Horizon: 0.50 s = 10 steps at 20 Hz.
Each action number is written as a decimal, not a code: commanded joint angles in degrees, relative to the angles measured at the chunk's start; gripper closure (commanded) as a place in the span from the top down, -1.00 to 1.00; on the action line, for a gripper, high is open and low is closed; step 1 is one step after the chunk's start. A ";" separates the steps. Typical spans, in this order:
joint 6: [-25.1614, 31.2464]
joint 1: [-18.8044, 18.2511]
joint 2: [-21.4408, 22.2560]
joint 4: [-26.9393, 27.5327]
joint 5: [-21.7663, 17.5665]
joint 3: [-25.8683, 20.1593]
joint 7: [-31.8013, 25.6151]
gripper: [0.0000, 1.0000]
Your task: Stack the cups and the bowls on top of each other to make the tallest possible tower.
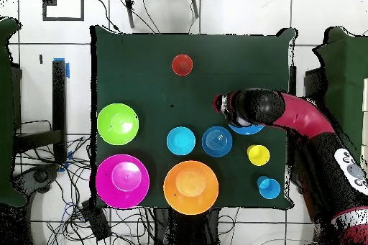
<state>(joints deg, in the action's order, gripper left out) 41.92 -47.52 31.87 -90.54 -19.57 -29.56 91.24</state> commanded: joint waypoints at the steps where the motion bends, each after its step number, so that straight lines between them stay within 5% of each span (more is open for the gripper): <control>1: 1.61 0.80 -4.21 0.52 -4.03 -1.88 -7.90 1.00; 10: 0.78 -2.42 -7.78 1.08 -4.99 -2.21 -10.50 1.00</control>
<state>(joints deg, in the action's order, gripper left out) 41.91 -49.22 29.13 -90.52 -19.57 -30.06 91.24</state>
